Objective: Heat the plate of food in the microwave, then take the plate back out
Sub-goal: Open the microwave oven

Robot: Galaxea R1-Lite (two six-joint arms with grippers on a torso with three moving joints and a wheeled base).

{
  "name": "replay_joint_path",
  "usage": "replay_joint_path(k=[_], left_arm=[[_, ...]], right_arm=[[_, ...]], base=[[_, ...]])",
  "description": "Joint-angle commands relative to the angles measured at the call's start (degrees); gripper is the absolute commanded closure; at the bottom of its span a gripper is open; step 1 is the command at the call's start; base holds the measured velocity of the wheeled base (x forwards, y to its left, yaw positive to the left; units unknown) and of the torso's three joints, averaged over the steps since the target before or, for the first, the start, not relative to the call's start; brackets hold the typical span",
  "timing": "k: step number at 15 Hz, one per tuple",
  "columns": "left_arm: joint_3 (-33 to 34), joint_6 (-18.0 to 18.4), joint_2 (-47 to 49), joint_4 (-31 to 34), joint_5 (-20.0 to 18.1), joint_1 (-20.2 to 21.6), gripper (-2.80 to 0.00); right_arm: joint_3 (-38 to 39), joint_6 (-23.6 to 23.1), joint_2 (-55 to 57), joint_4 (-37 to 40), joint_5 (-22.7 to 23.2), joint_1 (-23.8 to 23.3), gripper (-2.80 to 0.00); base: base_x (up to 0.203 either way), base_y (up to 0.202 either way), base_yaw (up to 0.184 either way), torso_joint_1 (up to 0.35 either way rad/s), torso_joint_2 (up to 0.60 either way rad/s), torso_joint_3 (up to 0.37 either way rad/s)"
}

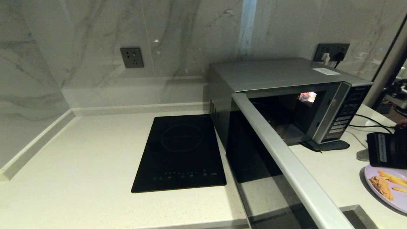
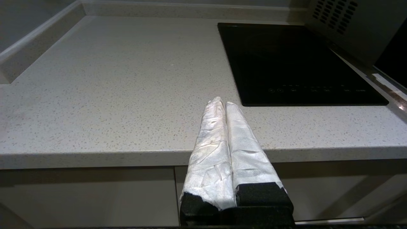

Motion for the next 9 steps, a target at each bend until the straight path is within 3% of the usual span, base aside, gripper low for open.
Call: replay_joint_path(k=[1, 3, 6, 9], left_arm=[[0.00, -0.11, 0.04, -0.03, 0.03, 0.01, 0.00], [0.00, -0.09, 0.04, -0.03, 0.03, 0.01, 0.00], [0.00, -0.02, 0.04, -0.03, 0.03, 0.01, 0.00], [0.00, -0.02, 0.04, -0.03, 0.03, 0.01, 0.00]], right_arm=[[3.07, 0.20, -0.54, -2.47, 0.86, -13.05, 0.00], [4.99, 0.90, -1.08, -4.96, 5.29, -23.81, 0.00], [8.21, 1.62, -0.85, -6.70, 15.98, -39.05, 0.00], [10.21, 1.94, 0.55, -7.14, 25.21, -51.49, 0.00]], base=[[0.000, 0.000, 0.000, 0.000, 0.00, 0.000], [0.000, 0.000, 0.000, 0.000, 0.00, 0.000], [0.000, 0.000, 0.000, 0.000, 0.00, 0.000], [0.000, 0.000, 0.000, 0.000, 0.00, 0.000]])
